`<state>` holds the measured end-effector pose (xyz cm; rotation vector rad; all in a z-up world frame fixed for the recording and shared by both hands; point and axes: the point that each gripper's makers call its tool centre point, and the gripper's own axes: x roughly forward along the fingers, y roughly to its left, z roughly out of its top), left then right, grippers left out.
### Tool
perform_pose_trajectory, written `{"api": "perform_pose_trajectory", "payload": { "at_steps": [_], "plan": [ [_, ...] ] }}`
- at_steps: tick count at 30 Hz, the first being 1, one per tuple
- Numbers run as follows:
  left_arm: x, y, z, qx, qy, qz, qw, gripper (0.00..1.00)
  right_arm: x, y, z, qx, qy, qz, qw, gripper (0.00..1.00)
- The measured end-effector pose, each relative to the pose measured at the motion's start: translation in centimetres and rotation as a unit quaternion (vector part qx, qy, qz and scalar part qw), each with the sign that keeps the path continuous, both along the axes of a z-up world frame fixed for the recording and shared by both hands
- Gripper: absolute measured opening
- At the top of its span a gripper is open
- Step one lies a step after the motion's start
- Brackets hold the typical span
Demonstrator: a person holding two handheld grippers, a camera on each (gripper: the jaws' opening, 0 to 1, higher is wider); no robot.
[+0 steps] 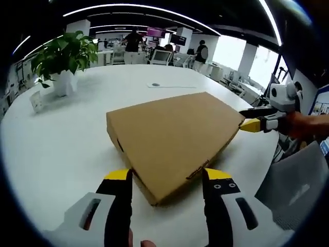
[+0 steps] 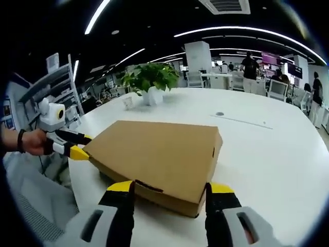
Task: Operate the shoe box by opening the lid, removing the specified soft item, and placing it in the target area until the item is outside and the box remains undamaged.
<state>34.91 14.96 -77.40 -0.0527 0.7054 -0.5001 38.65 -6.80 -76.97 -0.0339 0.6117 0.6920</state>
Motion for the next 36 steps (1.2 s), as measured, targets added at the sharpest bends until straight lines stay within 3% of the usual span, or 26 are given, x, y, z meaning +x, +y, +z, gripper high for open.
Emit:
{"api": "perform_pose_trajectory", "payload": {
  "at_steps": [8, 16, 20, 22, 24, 26, 30, 36],
  "plan": [
    [0.3, 0.3, 2.8, -0.026, -0.026, 0.02, 0.9991, 0.53, 0.4, -0.1, 2.7, 0.029, -0.015, -0.015, 0.9994, 0.51],
    [1.2, 0.7, 7.0, -0.014, -0.079, 0.01, 0.9967, 0.48, 1.8, -0.2, 6.3, 0.06, -0.047, -0.025, 0.9968, 0.47],
    [1.6, 0.7, 7.8, -0.008, -0.096, 0.002, 0.9954, 0.47, 2.8, -0.1, 7.5, 0.06, -0.059, -0.024, 0.9962, 0.47],
    [1.7, -0.2, 8.8, -0.006, -0.114, -0.024, 0.9931, 0.36, 3.1, 0.1, 8.0, 0.057, -0.065, -0.023, 0.996, 0.46],
    [2.2, -1.3, 10.0, 0.016, -0.137, -0.045, 0.9894, 0.28, 3.4, 0.4, 8.3, 0.049, -0.073, -0.02, 0.996, 0.46],
    [2.7, -1.9, 10.2, 0.052, -0.144, -0.066, 0.986, 0.29, 3.7, 0.4, 8.3, 0.051, -0.072, -0.021, 0.9959, 0.46],
    [3.2, -1.3, 10.6, 0.024, -0.142, -0.043, 0.9886, 0.32, 3.9, 0.5, 8.3, 0.056, -0.072, -0.026, 0.9955, 0.46],
    [1.9, 1.6, 11.3, 0.018, -0.149, -0.002, 0.9887, 0.44, 4.5, 0.5, 8.9, 0.071, -0.076, -0.036, 0.994, 0.45]
  ]
}}
